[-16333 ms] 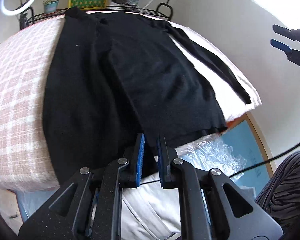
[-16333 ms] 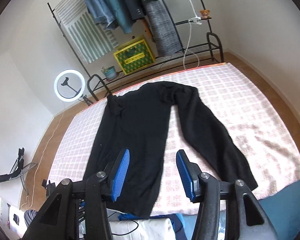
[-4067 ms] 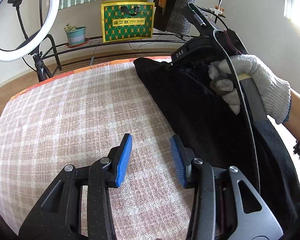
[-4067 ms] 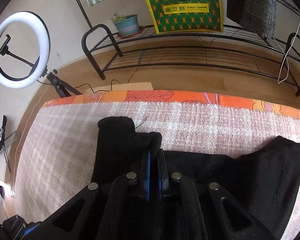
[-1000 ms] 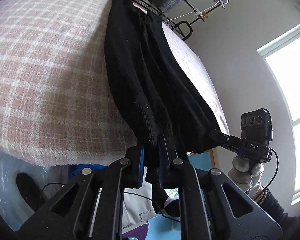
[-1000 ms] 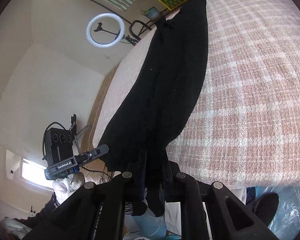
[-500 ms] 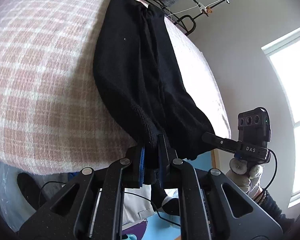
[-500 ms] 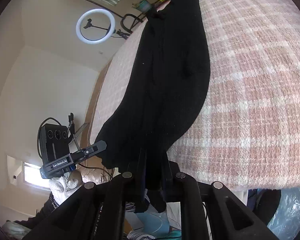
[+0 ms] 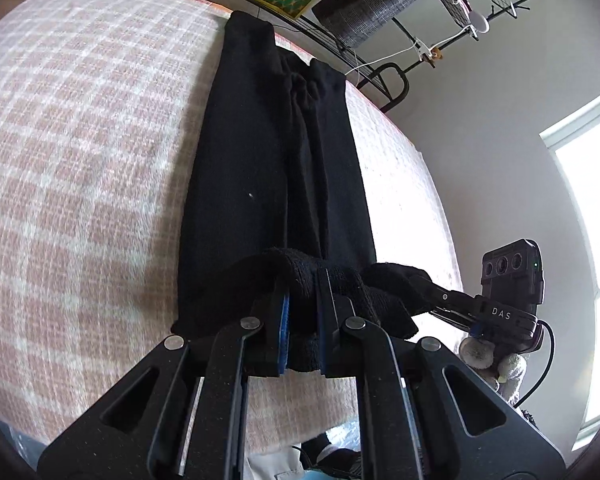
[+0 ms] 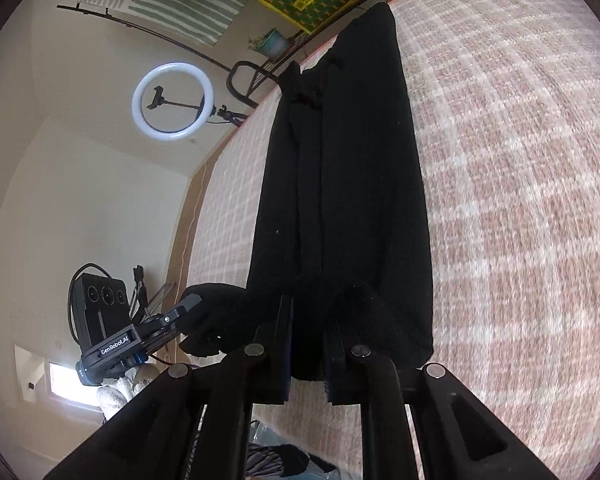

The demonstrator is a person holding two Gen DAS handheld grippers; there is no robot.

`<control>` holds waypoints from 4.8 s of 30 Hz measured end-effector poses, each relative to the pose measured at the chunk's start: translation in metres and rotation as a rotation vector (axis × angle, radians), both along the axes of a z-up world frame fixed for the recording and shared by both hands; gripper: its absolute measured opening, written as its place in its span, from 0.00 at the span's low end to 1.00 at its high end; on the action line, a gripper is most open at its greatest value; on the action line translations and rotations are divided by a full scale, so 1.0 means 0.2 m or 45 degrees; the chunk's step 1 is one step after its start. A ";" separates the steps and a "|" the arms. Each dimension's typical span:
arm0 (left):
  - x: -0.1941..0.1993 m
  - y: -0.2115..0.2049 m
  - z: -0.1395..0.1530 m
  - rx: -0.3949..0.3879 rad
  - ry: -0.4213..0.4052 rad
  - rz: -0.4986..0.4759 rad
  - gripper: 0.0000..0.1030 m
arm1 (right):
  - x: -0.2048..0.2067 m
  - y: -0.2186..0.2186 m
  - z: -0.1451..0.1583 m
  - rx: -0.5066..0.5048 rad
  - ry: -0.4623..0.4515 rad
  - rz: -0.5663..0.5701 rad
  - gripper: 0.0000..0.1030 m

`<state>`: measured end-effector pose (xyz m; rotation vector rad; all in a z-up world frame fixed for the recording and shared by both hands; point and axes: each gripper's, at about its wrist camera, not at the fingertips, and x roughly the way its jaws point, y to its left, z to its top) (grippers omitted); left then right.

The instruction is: Fold large clothes

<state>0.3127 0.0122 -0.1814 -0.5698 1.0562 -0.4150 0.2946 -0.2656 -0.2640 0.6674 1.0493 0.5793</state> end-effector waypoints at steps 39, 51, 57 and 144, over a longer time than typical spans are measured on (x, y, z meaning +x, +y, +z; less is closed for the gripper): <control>0.25 -0.15 -0.20 0.419 -0.118 -0.143 0.38 | 0.24 0.09 -0.07 -0.360 -0.108 0.088 0.17; 0.59 0.12 0.06 0.456 -0.229 -0.042 0.38 | 0.30 -0.02 0.25 -0.400 -0.245 0.068 0.41; 0.91 0.23 0.16 0.486 -0.275 -0.018 0.38 | 0.57 -0.09 0.45 -0.525 -0.368 0.006 0.61; -0.26 -0.09 -0.06 0.731 -0.504 -0.220 0.08 | -0.28 0.26 0.16 -0.904 -0.544 0.116 0.03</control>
